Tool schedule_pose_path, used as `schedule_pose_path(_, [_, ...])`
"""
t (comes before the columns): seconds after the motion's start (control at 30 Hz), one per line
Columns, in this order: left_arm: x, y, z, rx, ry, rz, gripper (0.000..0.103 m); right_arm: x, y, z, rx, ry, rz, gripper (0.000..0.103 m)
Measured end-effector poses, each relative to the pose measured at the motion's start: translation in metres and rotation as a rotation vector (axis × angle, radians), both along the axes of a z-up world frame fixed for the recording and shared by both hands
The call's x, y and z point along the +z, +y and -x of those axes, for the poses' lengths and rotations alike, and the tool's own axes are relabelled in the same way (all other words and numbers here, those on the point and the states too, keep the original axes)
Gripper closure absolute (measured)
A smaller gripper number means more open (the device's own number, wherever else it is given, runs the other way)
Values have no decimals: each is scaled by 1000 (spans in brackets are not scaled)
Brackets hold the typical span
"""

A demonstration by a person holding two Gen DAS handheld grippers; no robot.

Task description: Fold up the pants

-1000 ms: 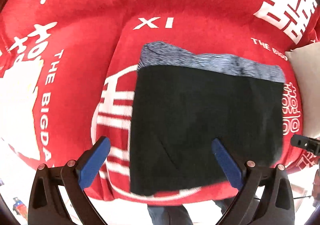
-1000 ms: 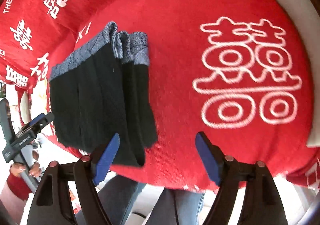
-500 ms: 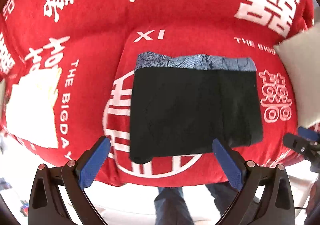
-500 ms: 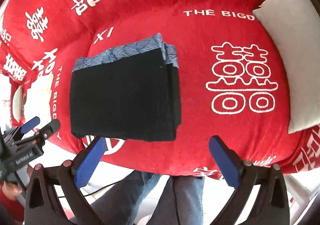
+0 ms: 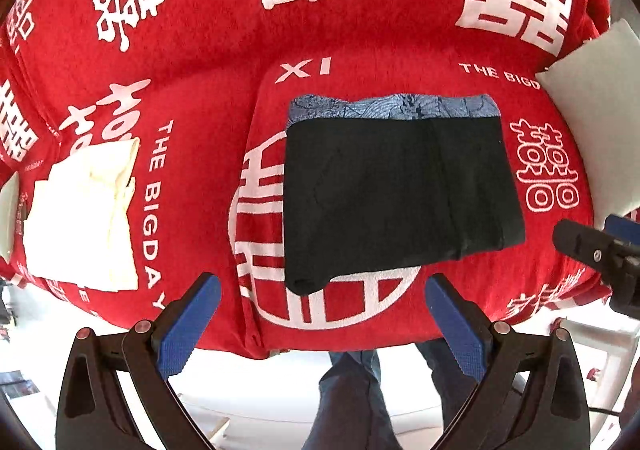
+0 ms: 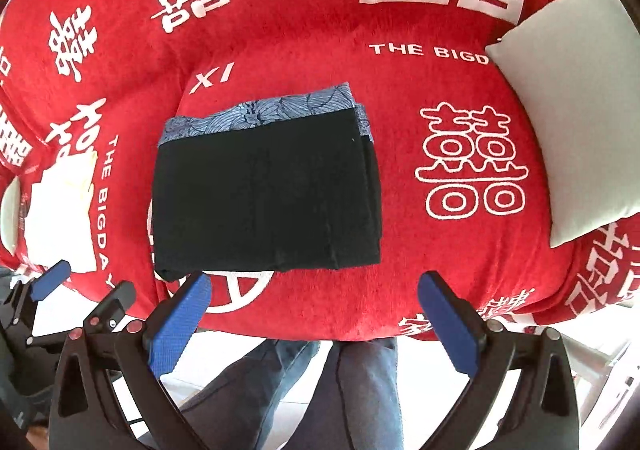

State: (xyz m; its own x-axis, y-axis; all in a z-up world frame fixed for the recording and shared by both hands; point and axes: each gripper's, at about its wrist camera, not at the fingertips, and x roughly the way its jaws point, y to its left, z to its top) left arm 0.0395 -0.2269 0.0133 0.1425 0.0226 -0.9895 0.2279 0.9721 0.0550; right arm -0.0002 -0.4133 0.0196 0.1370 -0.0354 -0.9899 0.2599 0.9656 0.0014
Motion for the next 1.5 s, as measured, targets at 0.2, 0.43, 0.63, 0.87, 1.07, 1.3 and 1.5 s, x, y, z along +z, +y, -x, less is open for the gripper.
schedule_pose_path(0.2, [3,5,5,-5,-7,-10,1,4,7,6,-5,-7,5,0])
schedule_pose_path(0.43, [5,9,5,18,3,0,1,7,12,9,2,-2,14,0])
schedule_pose_path(0.63, [7,6,5,8,4,9,1,9,12,8,2,-5,13,0])
schedule_pose_path(0.87, [10,4,5,0,0,11,1,10,12,9,2,-5,13,0])
schedule_pose_path(1.07, [9,4,5,-5,2,9,1,9,12,8,5,-5,14,0])
schedule_pose_path(1.3, [10,3,6,-13,-1,16,1,11,17,8,13,-1,26,0])
schedule_pose_path(1.5, [10,2,6,-21,-1,18,1,13,18,6,23,-5,39,0])
